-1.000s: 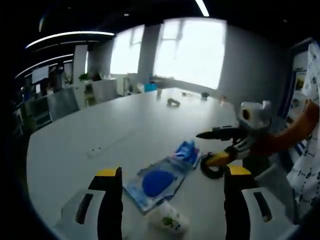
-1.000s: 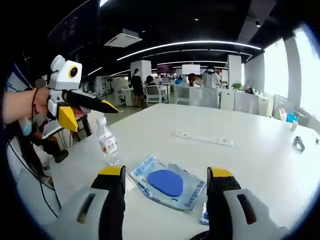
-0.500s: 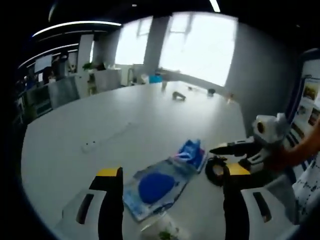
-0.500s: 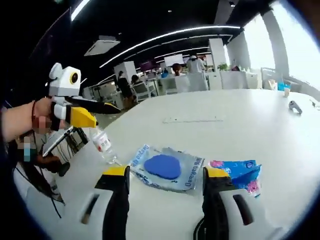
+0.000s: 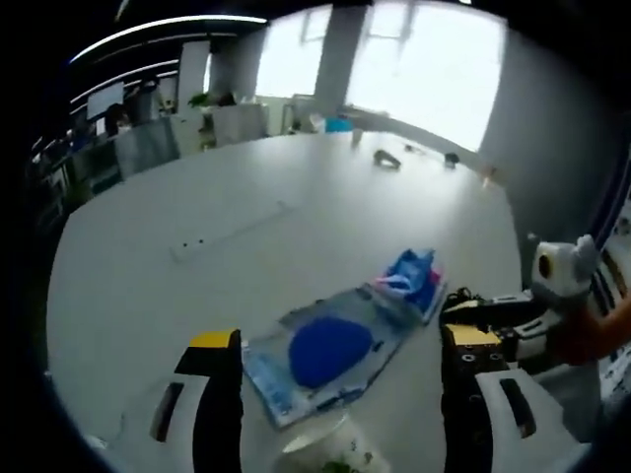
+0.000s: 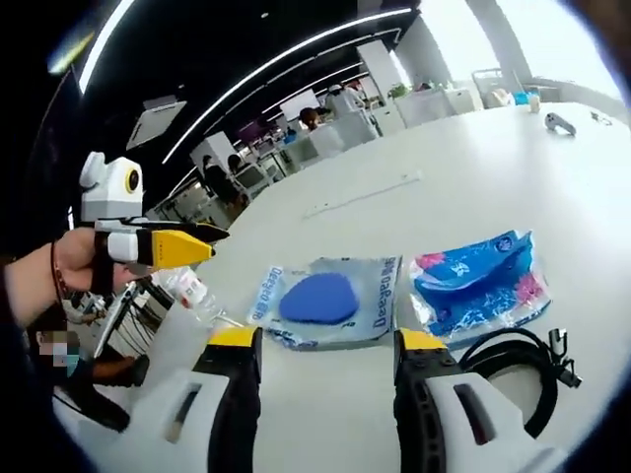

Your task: Arrange the tabletop items into an orderly group along one side of the table until the central work area is clear of visible clutter.

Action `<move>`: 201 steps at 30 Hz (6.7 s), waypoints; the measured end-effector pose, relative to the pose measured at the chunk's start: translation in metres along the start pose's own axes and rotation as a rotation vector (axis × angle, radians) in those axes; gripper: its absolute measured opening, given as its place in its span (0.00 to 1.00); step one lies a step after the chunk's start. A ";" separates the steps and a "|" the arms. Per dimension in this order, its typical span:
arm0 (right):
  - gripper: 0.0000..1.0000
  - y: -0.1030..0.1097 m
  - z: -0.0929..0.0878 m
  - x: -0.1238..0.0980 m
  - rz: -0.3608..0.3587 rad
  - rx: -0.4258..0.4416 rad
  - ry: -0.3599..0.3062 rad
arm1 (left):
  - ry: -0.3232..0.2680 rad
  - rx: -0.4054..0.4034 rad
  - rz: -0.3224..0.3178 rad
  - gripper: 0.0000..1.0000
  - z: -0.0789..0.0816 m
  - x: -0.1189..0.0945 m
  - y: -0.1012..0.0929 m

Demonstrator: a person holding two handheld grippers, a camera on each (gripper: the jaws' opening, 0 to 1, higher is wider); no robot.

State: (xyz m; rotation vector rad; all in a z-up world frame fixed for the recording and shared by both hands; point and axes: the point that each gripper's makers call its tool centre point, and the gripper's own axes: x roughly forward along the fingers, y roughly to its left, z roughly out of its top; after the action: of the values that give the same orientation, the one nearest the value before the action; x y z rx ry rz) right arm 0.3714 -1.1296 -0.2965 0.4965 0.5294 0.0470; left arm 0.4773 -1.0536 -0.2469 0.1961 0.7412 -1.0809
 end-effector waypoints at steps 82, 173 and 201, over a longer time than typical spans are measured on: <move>0.04 -0.038 -0.034 0.055 -0.188 0.293 0.084 | 0.276 -0.243 0.215 0.29 -0.079 0.066 0.084; 0.00 -0.057 -0.031 0.037 -0.190 0.290 0.081 | 0.256 -0.342 0.147 0.06 -0.090 0.057 0.065; 0.12 -0.049 -0.032 0.037 -0.169 0.327 0.079 | 0.254 -0.351 0.185 0.24 -0.090 0.047 0.070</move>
State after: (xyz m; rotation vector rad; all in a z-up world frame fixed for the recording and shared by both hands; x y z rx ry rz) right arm 0.3834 -1.1528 -0.3608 0.7690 0.6593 -0.1849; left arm 0.5092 -1.0104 -0.3580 0.0996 1.1058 -0.7422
